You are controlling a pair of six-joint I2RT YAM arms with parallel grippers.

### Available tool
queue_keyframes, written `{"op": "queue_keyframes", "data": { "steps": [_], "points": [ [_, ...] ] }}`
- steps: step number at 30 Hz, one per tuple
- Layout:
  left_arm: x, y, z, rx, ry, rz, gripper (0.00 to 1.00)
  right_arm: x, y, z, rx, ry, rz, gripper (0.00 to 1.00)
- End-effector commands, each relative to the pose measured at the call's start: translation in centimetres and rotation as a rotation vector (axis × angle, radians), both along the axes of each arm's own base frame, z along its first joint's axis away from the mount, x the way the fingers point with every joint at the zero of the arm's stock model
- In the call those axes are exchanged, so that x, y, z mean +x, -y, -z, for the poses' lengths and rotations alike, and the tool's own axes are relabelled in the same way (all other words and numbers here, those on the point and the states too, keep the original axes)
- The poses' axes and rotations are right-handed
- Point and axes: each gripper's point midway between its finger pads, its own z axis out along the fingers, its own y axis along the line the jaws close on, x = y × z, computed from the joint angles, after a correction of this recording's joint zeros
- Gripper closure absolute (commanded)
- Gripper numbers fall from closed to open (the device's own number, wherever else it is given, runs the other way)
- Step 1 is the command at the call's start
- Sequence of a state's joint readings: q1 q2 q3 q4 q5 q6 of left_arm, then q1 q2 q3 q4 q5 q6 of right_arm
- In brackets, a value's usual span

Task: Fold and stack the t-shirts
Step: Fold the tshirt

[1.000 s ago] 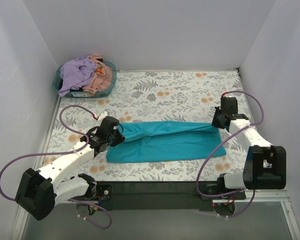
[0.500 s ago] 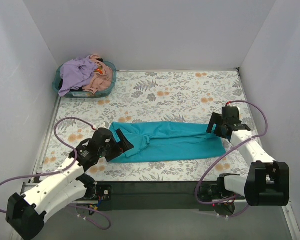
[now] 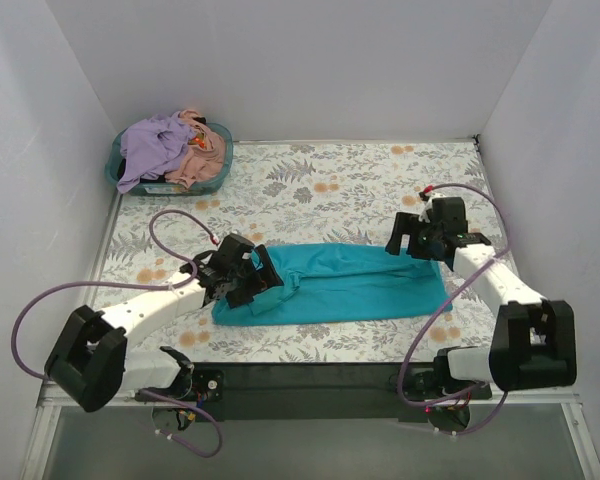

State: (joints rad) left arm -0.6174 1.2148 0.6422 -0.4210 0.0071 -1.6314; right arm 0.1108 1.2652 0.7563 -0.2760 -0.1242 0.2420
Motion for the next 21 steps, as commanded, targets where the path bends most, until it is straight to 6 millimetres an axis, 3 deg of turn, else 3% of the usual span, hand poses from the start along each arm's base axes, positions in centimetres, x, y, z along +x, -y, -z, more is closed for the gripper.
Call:
{"op": "queue_keyframes", "data": {
  "steps": [1,7,12,16,21],
  "points": [
    [2.3,0.3,-0.2,0.025,0.049,-0.029,0.02,2.3,-1.4,0.1,0.007,0.004,-0.050,0.02],
    [1.9,-2.1,3.5,0.114,-0.057,-0.115,0.02,-0.2,0.4,4.0,-0.065,-0.110,0.029,0.02],
    [0.5,-4.1,4.6,0.160,-0.098,-0.166,0.02,-5.2,4.0,5.9,-0.207,-0.216,0.147,0.01],
    [-0.2,-4.9,4.8,0.172,-0.100,-0.184,0.02,-8.2,4.8,6.2,-0.197,-0.219,0.217,0.02],
    [-0.1,-5.9,4.4,0.211,-0.082,-0.207,0.02,-8.8,3.9,4.2,-0.115,-0.138,0.225,0.02]
  ]
}}
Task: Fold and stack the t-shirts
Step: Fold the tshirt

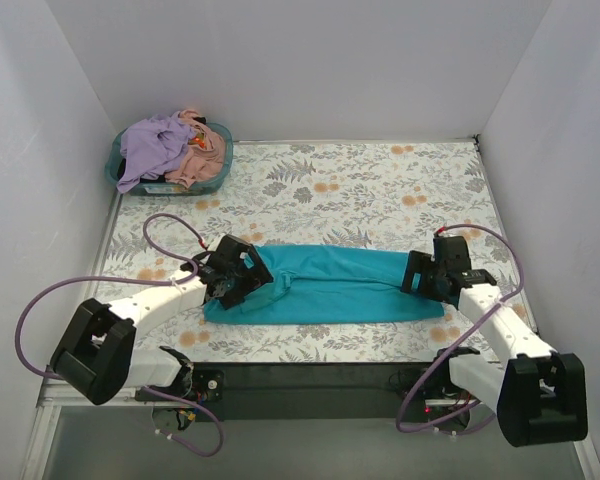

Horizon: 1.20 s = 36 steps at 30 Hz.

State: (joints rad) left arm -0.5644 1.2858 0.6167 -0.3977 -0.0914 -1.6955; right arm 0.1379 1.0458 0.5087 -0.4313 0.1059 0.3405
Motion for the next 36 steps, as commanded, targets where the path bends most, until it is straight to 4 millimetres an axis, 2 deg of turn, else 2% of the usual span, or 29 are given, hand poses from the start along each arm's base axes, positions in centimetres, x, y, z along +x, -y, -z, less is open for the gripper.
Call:
{"op": "queue_keyframes", "data": {
  "steps": [1,5,7,10,14,15,17,19,22,26,28,30,31,32,33,34,35,36],
  "points": [
    [-1.5,-3.2,1.5,0.129,-0.055,-0.049,0.02,0.3,-0.5,-1.9,0.049,0.064,0.023,0.02],
    [-1.1,-2.8,0.9,0.109,-0.039,-0.041,0.02,1.6,-3.6,-5.1,0.179,0.155,-0.118,0.02],
    [-0.9,-2.5,0.6,0.101,-0.034,-0.035,0.02,2.6,-4.4,-6.4,0.205,0.198,-0.168,0.02],
    [-0.5,-2.0,-0.5,0.079,-0.012,-0.029,0.02,3.7,-6.3,-6.8,0.276,0.218,-0.246,0.02],
    [0.0,-1.9,-2.0,0.062,0.019,-0.037,0.02,4.3,-7.1,-4.5,0.305,0.141,-0.259,0.02],
    [0.2,-1.9,-2.3,0.061,0.029,-0.039,0.02,4.2,-7.1,-3.3,0.305,0.104,-0.253,0.02],
    [0.4,-2.0,-2.3,0.064,0.033,-0.047,0.02,3.6,-7.4,-1.7,0.324,0.053,-0.260,0.02],
    [0.7,-2.0,-2.2,0.066,0.029,-0.055,0.02,3.4,-7.7,-1.1,0.339,0.042,-0.266,0.02],
    [1.1,-2.2,-1.1,0.081,0.002,-0.066,0.02,2.3,-7.7,0.1,0.349,0.010,-0.261,0.02],
    [2.2,-2.0,0.4,0.073,-0.036,-0.060,0.02,1.1,-7.4,0.7,0.344,0.004,-0.244,0.02],
    [3.2,-1.9,1.7,0.068,-0.059,-0.045,0.02,0.1,-7.2,1.4,0.340,-0.012,-0.224,0.02],
    [5.4,-0.8,1.6,0.046,-0.029,-0.001,0.02,-0.5,-7.2,1.3,0.352,-0.007,-0.202,0.02],
    [5.7,-0.7,3.4,0.066,-0.077,0.011,0.02,-1.4,-7.6,1.7,0.365,-0.026,-0.194,0.02],
    [8.1,0.2,2.3,0.060,-0.036,0.028,0.02,-1.7,-7.8,1.5,0.366,-0.020,-0.200,0.02],
    [9.2,0.6,2.4,0.067,-0.030,0.035,0.02,-1.9,-7.9,1.6,0.359,-0.018,-0.201,0.02],
    [10.0,0.9,4.4,0.093,-0.073,0.038,0.02,-2.6,-8.5,1.7,0.355,-0.029,-0.220,0.02],
    [11.1,1.5,4.6,0.089,-0.069,0.052,0.02,-3.1,-8.6,1.9,0.357,-0.033,-0.201,0.01],
    [14.3,3.1,3.4,0.073,-0.018,0.075,0.02,-3.7,-8.9,2.1,0.361,-0.047,-0.198,0.02]
  ]
}}
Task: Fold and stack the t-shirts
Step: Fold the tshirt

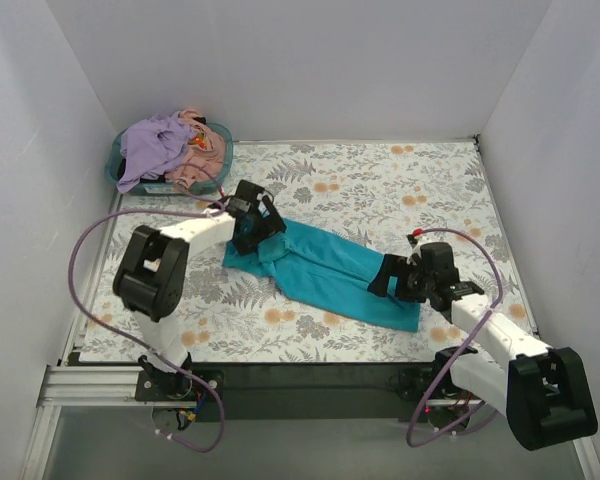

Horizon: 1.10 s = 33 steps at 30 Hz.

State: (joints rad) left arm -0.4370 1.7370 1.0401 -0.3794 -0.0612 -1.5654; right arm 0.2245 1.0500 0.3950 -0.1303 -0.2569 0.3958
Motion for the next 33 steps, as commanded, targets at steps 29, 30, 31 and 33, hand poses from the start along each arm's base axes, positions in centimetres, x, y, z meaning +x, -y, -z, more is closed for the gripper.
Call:
{"op": "queue_keyframes", "data": {
  "steps": [29,30,31,33],
  "points": [
    [23.0,15.9,3.8,-0.241,0.255,0.357,0.02,-17.2,-13.3,-2.1,0.034,-0.160,-0.535,0.02],
    [23.1,16.2,3.0,-0.260,0.267,0.361,0.02,-16.8,-13.4,-2.7,0.028,-0.147,-0.515,0.02],
    [23.2,16.4,2.2,-0.273,0.275,0.359,0.02,-16.2,-13.2,-3.0,0.020,-0.126,-0.486,0.02],
    [23.5,16.7,-0.8,-0.284,0.318,0.355,0.02,-14.2,-13.1,-4.1,-0.005,-0.046,-0.411,0.02]
  ]
}}
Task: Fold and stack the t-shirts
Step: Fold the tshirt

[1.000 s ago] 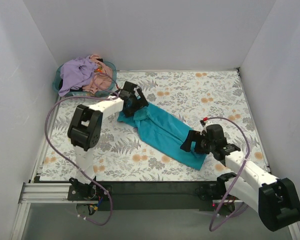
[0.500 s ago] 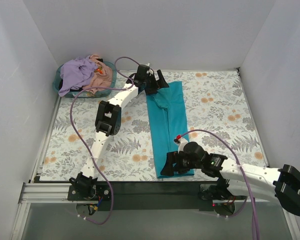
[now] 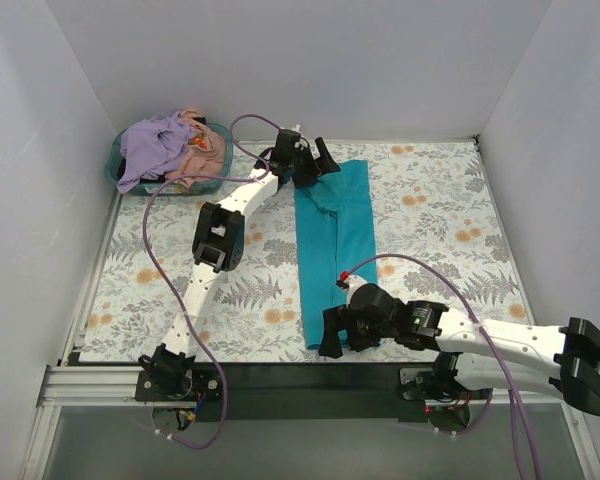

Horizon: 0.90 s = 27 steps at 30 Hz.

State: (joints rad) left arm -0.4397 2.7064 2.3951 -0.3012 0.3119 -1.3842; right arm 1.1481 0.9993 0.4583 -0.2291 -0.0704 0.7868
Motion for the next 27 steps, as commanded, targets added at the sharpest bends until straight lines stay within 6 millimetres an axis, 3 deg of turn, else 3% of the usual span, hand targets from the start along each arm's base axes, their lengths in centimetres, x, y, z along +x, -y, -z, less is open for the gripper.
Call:
{"op": "queue_keyframes", "data": {
  "steps": [1,2,3,5,6,9,10,11,12,13,14,15,16,17,18,19,20,21,23,24,25,27],
  "points": [
    [-0.5,-1.0,0.2,0.051,-0.031,-0.035,0.02,2.9,0.9,-2.5,-0.043,0.117,0.129,0.02],
    [-0.6,-0.6,-1.4,0.047,-0.003,-0.027,0.02,4.0,1.0,-3.4,-0.042,0.164,0.166,0.02],
    [-0.6,-0.6,-4.5,0.036,0.042,-0.023,0.02,4.6,0.7,-4.8,-0.020,0.193,0.184,0.02],
    [-1.5,-0.5,-6.8,0.048,0.072,-0.013,0.02,5.4,1.1,-6.2,0.002,0.238,0.224,0.02],
    [-1.8,-0.8,-10.6,0.034,0.123,-0.020,0.02,5.6,1.3,-6.6,0.008,0.250,0.236,0.02],
    [-4.3,-1.2,-12.2,0.057,0.103,-0.003,0.02,6.4,2.9,-7.1,-0.008,0.275,0.319,0.02],
    [-5.8,-0.9,-14.9,0.048,0.130,0.025,0.02,6.5,3.5,-7.3,-0.007,0.279,0.345,0.02],
    [-7.7,-1.6,-13.1,0.091,0.063,0.028,0.02,7.0,4.2,-7.3,-0.019,0.301,0.373,0.02],
    [-9.0,-1.7,-13.0,0.108,0.040,0.018,0.02,7.0,5.1,-7.0,-0.049,0.308,0.384,0.02],
    [-10.8,-2.0,-15.9,0.106,0.084,0.023,0.02,7.2,5.6,-7.2,-0.052,0.321,0.399,0.02],
    [-12.9,-1.5,-15.1,0.142,0.071,0.034,0.02,7.4,6.2,-7.2,-0.067,0.332,0.419,0.02],
    [-15.5,-2.6,-11.4,0.208,-0.017,0.014,0.02,7.5,7.2,-6.7,-0.105,0.331,0.431,0.02],
    [-17.6,-3.3,-10.6,0.236,-0.045,-0.011,0.02,7.6,7.7,-6.5,-0.120,0.327,0.443,0.02],
    [-19.4,-4.0,-12.5,0.245,0.002,-0.078,0.02,7.5,8.1,-6.0,-0.137,0.313,0.447,0.02],
    [-22.7,-5.9,-8.2,0.314,-0.081,-0.095,0.02,7.6,8.7,-5.1,-0.161,0.292,0.472,0.02],
    [-24.5,-6.4,-7.6,0.301,-0.117,-0.140,0.02,7.3,9.3,-4.1,-0.202,0.268,0.475,0.02],
    [-26.7,-6.7,-9.2,0.271,-0.095,-0.149,0.02,6.9,9.4,-3.5,-0.215,0.240,0.465,0.02],
    [-30.0,-8.6,-5.4,0.324,-0.175,-0.152,0.02,6.7,9.9,-2.7,-0.239,0.222,0.467,0.02],
    [-33.8,-8.8,-4.8,0.291,-0.219,-0.151,0.02,6.2,10.2,-1.8,-0.266,0.188,0.465,0.02],
    [-35.4,-9.0,-5.8,0.252,-0.208,-0.150,0.02,6.0,10.4,-1.2,-0.274,0.173,0.471,0.02],
    [-37.6,-9.9,-4.1,0.261,-0.255,-0.155,0.02,5.9,10.5,-0.9,-0.277,0.165,0.472,0.03],
    [-41.1,-9.1,-4.2,0.226,-0.270,-0.091,0.02,5.6,10.8,-0.4,-0.285,0.148,0.470,0.05]
  ]
}}
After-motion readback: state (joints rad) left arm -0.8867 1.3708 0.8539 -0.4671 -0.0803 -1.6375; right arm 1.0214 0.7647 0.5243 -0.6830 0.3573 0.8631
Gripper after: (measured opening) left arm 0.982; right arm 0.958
